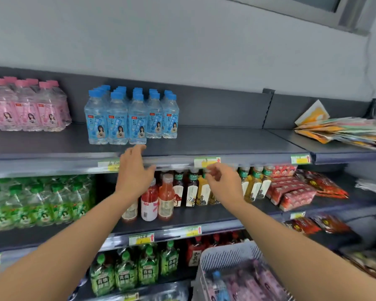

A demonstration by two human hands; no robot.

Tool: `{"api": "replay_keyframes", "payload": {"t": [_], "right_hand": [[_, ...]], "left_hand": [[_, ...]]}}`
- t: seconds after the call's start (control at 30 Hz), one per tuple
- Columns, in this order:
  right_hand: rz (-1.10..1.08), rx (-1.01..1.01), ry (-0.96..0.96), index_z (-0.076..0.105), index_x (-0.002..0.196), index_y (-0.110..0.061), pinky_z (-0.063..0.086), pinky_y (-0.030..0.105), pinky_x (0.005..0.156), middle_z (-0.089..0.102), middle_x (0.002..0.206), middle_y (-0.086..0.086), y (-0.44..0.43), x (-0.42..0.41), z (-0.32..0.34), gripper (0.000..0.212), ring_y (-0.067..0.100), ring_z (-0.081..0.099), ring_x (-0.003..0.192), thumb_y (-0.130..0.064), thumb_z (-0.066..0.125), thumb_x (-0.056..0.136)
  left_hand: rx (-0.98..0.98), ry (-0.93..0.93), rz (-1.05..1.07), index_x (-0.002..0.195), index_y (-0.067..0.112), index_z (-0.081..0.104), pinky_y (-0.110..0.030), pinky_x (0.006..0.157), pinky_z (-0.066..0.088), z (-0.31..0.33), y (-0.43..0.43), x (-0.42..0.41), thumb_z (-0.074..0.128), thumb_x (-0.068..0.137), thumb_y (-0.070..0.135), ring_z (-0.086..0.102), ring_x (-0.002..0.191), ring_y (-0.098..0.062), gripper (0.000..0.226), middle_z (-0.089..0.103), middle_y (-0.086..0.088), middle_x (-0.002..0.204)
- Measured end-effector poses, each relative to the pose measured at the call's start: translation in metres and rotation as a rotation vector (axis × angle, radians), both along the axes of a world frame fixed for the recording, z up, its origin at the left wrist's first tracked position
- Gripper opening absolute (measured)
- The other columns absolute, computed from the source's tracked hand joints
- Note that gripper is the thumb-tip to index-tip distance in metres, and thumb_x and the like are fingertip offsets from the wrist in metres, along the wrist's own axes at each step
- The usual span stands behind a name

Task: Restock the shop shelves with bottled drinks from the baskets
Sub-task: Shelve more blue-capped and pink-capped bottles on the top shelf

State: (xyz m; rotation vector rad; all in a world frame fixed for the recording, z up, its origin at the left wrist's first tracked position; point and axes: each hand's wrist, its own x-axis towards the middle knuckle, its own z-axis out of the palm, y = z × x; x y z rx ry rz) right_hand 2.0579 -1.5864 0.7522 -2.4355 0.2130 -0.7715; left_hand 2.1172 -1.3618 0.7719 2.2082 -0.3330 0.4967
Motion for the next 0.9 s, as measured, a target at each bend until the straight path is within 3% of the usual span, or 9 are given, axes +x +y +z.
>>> {"api": "replay_keyframes", "payload": {"t": [0.17,0.4,0.57,0.77,0.9], "right_hand": [[-0.052,-0.014,0.189,0.068,0.102,-0.018,0.05,0.028,0.073,0.067,0.096,-0.003,-0.046,-0.053,-0.033,0.015,0.016,0.06,0.084,-0.024,0.063,0.089],[-0.142,0.024,0.458,0.063,0.094,-0.024,0.054,0.035,0.076,0.061,0.082,-0.01,-0.085,-0.106,-0.076,0.005,0.018,0.062,0.083,-0.025,0.061,0.09],[-0.217,0.069,0.58,0.064,0.089,-0.026,0.055,0.032,0.078,0.07,0.089,-0.003,-0.09,-0.132,-0.116,0.003,0.019,0.067,0.086,-0.025,0.063,0.086],[-0.213,0.094,0.768,0.068,0.083,-0.022,0.053,0.03,0.085,0.072,0.098,0.0,-0.102,-0.151,-0.17,0.007,0.022,0.065,0.095,-0.019,0.062,0.084],[-0.187,0.101,0.942,0.072,0.089,-0.022,0.05,0.028,0.089,0.072,0.104,-0.001,-0.119,-0.151,-0.204,0.01,0.021,0.065,0.1,-0.02,0.063,0.084]], "left_hand": [[0.049,0.104,-0.098,0.122,0.012,0.053,-0.039,0.098,0.043,-0.046,-0.047,-0.049,0.068,0.083,0.017,0.049,0.117,-0.027,0.042,0.056,-0.008,0.12],[0.202,0.259,-0.28,0.135,0.015,0.045,-0.033,0.101,0.037,-0.106,-0.09,-0.092,0.063,0.089,0.022,0.041,0.126,-0.022,0.049,0.049,-0.004,0.133],[0.318,0.356,-0.37,0.133,0.016,0.05,-0.033,0.101,0.039,-0.151,-0.109,-0.11,0.061,0.091,0.024,0.042,0.127,-0.023,0.045,0.051,-0.004,0.13],[0.433,0.435,-0.452,0.125,0.014,0.056,-0.036,0.093,0.044,-0.198,-0.136,-0.126,0.061,0.089,0.024,0.048,0.113,-0.025,0.038,0.054,-0.007,0.115],[0.529,0.475,-0.497,0.118,0.009,0.06,-0.038,0.091,0.046,-0.227,-0.16,-0.127,0.057,0.09,0.018,0.049,0.111,-0.026,0.029,0.057,-0.008,0.115]]}}
